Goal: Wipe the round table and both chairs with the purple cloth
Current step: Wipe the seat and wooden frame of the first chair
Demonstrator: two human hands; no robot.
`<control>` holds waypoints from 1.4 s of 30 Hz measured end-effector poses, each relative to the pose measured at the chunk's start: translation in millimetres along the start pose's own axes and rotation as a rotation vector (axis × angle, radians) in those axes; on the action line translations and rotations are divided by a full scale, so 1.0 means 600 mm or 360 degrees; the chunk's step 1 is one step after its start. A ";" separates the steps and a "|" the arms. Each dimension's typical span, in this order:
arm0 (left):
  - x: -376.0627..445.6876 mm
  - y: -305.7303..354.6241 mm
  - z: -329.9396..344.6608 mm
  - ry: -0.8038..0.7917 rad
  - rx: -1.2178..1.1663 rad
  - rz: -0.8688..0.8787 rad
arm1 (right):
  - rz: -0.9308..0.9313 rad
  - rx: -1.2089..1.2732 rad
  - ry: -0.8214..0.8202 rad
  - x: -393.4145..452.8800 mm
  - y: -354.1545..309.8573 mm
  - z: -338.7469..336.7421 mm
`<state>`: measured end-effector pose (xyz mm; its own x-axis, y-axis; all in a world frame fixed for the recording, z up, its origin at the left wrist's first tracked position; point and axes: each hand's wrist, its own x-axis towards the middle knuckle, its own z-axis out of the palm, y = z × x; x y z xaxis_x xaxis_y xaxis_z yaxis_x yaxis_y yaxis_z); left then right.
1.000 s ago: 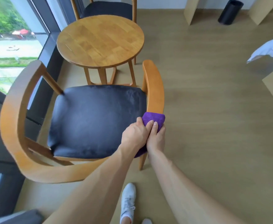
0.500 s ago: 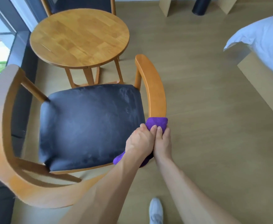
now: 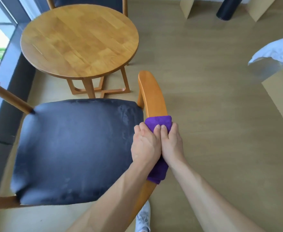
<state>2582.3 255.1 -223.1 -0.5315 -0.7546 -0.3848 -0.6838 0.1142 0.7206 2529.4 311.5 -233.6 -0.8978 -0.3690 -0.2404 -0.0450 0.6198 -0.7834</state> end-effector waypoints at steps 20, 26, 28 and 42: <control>0.328 0.126 -0.036 0.0258 -0.0432 0.0104 | -0.0309 -0.0357 -0.0464 0.359 -0.162 0.067; 0.279 0.112 -0.015 0.0252 -0.0528 -0.0088 | -0.0212 -0.0256 -0.0485 0.324 -0.130 0.043; 0.260 0.104 -0.014 0.0216 -0.0530 -0.0034 | -0.0176 -0.0235 -0.0439 0.303 -0.111 0.037; 0.032 0.001 -0.003 -0.0100 -0.0299 0.0144 | 0.0108 0.0028 -0.0017 0.048 0.000 0.000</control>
<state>2572.7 239.6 -229.0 -0.6206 -0.7044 -0.3445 -0.5300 0.0530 0.8464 2503.4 301.0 -240.4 -0.8938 -0.3341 -0.2992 0.0234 0.6315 -0.7750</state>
